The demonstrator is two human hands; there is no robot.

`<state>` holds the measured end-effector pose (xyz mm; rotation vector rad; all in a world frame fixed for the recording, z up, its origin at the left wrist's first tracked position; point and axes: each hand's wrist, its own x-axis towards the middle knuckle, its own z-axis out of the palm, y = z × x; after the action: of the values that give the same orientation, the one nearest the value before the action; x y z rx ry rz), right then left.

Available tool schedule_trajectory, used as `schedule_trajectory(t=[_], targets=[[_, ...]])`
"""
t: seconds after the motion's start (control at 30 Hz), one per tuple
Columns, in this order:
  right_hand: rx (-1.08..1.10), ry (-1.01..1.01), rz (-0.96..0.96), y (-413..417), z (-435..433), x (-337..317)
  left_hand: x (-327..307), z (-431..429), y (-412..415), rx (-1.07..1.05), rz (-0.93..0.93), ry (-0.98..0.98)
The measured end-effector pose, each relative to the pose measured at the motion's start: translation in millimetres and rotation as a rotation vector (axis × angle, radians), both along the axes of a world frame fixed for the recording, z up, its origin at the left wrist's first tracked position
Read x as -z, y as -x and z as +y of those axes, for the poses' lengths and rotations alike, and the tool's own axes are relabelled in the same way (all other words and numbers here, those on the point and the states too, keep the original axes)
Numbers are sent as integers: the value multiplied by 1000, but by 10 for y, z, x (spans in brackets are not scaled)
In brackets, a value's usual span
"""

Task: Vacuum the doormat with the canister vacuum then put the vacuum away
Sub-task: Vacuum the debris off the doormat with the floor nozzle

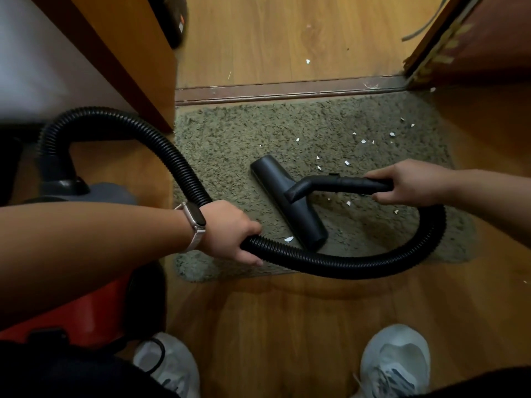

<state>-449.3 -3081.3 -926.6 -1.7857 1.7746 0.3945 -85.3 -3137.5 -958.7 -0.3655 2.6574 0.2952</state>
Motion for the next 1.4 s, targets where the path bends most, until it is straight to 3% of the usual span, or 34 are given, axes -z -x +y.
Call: schedule_trajectory(t=[0.23, 0.6, 0.93, 1.4], targets=[[-296, -64, -22, -260, 34, 124, 21, 62, -72, 82, -35, 13], [-66, -78, -13, 112, 204, 17, -19, 58, 125, 4, -11, -44], [-203, -53, -18, -274, 176, 99, 35, 49, -36, 120, -37, 11], [277, -49, -42, 340, 11, 17, -15, -4, 118, -91, -15, -39]])
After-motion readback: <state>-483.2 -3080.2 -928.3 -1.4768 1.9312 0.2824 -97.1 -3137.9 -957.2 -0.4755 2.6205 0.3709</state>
